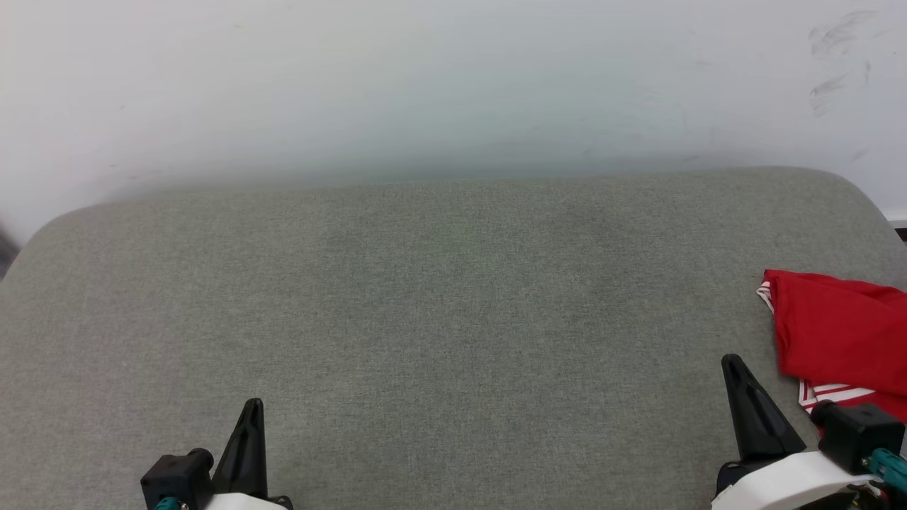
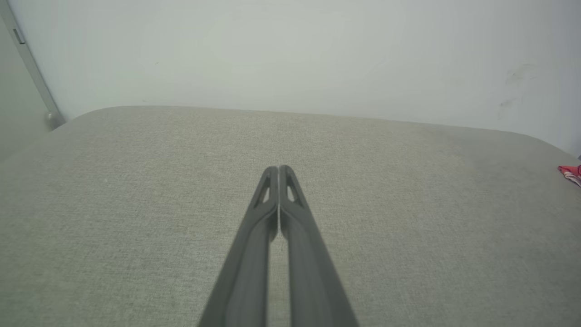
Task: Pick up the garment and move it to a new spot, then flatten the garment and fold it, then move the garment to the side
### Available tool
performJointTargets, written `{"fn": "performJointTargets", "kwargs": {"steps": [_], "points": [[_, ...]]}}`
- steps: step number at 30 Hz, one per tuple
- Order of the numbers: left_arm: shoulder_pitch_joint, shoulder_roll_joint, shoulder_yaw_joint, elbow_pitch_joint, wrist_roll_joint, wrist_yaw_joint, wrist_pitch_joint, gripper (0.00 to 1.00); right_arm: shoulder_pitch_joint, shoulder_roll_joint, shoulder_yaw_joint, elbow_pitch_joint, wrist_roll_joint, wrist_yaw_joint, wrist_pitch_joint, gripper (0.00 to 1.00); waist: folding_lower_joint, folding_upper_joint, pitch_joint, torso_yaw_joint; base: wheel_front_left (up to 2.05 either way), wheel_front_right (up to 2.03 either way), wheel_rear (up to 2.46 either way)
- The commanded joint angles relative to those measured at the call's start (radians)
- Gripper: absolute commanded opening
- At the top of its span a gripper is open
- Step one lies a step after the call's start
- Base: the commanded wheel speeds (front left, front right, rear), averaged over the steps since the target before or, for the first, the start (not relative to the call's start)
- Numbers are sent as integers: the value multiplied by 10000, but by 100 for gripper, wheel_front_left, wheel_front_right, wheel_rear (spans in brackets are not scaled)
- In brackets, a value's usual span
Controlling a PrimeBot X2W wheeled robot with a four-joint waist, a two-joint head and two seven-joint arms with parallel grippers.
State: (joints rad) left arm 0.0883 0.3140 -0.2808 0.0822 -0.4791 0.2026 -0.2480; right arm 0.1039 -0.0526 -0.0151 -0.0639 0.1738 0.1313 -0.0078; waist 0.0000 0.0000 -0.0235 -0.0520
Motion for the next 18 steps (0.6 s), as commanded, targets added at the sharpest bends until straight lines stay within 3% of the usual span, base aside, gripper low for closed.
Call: {"fn": "performJointTargets", "kwargs": {"steps": [1, 18], "points": [[-152, 39, 153, -136, -263, -59, 48, 0, -122, -17, 11, -131, 377, 0, -29, 0, 0, 0, 0, 5, 0, 0, 0], [-612, -465, 907, 324, -2852, -808, 769, 0, -643, -211, 6, 629, 3752, -1, 86, 0, 0, 0, 36, 77, 0, 0, 0]]}}
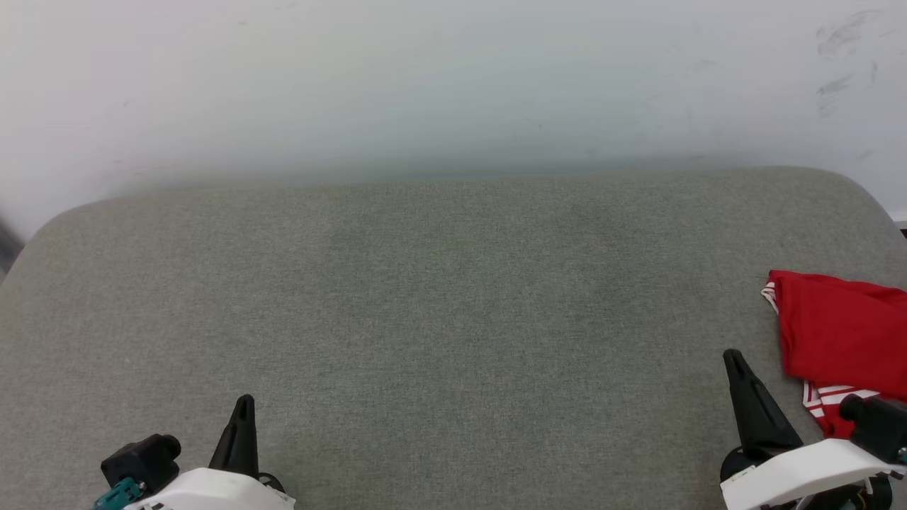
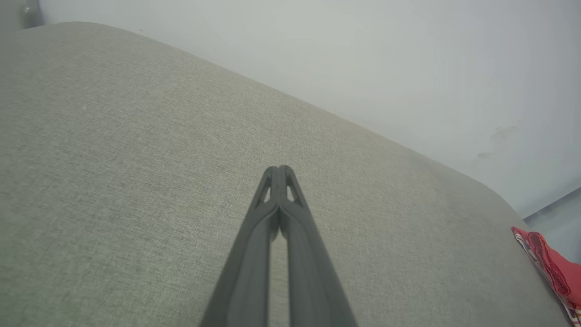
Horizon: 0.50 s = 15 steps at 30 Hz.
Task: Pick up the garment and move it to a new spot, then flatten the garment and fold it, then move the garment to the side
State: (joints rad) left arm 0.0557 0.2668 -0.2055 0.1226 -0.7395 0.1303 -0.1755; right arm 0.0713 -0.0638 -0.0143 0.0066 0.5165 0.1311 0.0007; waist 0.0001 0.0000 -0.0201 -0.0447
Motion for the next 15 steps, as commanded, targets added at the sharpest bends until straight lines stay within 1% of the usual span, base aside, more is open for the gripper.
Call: {"fn": "performJointTargets", "kwargs": {"steps": [1, 15], "points": [[-310, -22, 194, -56, -384, -124, 83, 0, -339, -106, -4, -38, 502, 0, 9, 0, -1, 0, 4, 8, 0, 0, 0], [-613, -393, 727, 214, -2117, -632, 587, 0, -643, -174, -53, 430, 2715, 0, 112, 0, -1, 0, 34, 67, 0, 0, 0]]}}
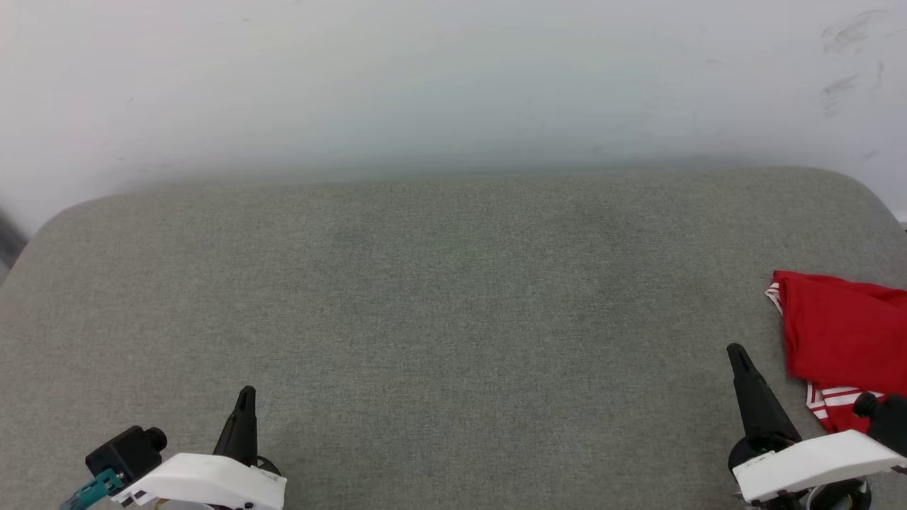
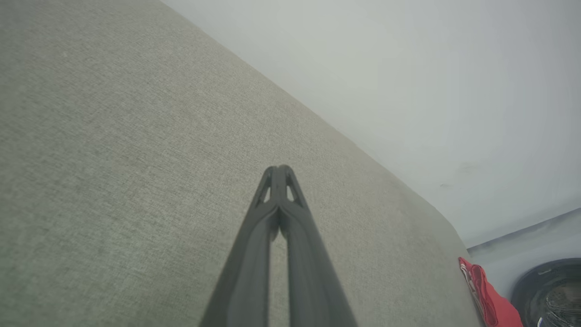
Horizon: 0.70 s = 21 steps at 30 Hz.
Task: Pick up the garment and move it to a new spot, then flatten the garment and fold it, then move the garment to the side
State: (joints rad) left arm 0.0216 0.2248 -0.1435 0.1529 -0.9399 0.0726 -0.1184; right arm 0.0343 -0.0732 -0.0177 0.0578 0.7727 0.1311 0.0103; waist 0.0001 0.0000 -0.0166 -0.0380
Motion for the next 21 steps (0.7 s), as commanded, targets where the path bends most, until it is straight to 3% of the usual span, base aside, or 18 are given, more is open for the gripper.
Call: {"fn": "performJointTargets", "kwargs": {"steps": [1, 21], "points": [[-285, 3, 144, -74, -227, -87, 46, 0, -294, -83, -24, -50, 302, -1, 25, 0, -1, 0, 2, 4, 0, 0, 0], [-616, -470, 807, 202, -2249, -683, 671, 0, -660, -120, -141, 514, 2886, -1, 194, 0, -1, 0, 47, 89, 0, 0, 0]]}}
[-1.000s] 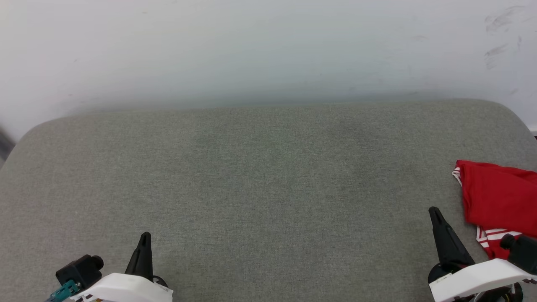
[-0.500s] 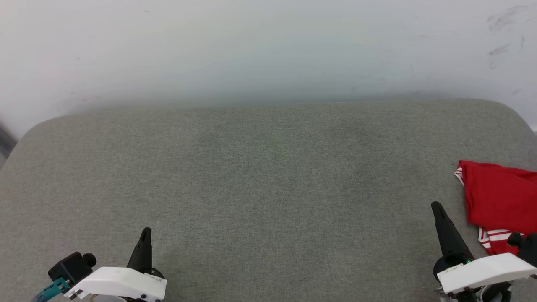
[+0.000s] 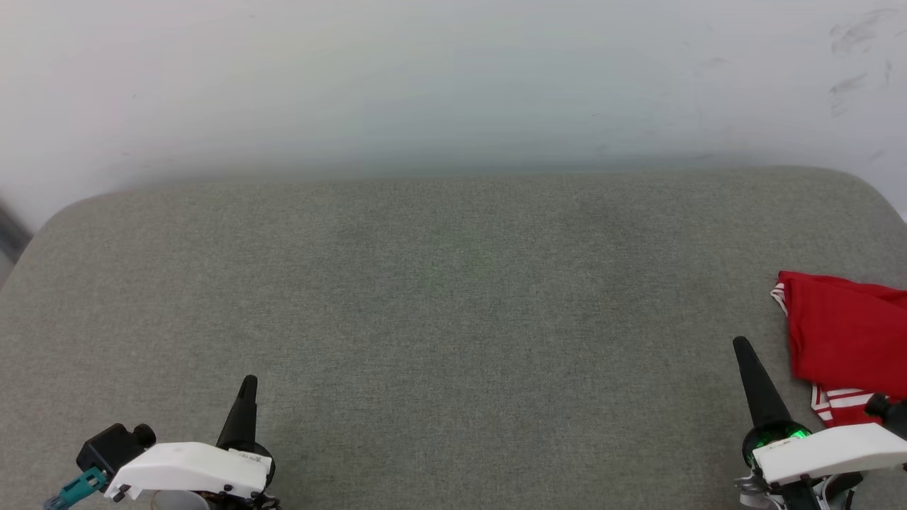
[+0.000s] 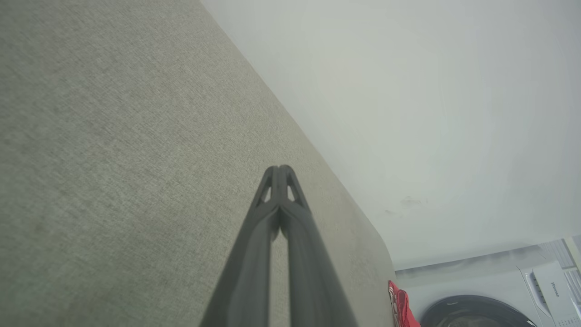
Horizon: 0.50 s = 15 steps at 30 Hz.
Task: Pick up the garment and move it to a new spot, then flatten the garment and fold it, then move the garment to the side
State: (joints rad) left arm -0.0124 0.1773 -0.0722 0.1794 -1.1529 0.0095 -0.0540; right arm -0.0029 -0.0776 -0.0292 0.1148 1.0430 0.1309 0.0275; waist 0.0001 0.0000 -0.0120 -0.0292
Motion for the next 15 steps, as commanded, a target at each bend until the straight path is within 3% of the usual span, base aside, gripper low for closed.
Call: {"fn": "performJointTargets", "kwargs": {"steps": [1, 15], "points": [[-289, -15, 124, -49, -212, -79, 56, 0, -303, -76, -33, -30, 296, 1, 32, 0, -1, 0, 3, 5, 0, 0, 0], [-477, -304, 532, 129, -1390, -434, 441, 0, -509, -75, -131, 309, 1785, 0, 155, 0, -1, 0, 34, 65, 0, 0, 0]]}}
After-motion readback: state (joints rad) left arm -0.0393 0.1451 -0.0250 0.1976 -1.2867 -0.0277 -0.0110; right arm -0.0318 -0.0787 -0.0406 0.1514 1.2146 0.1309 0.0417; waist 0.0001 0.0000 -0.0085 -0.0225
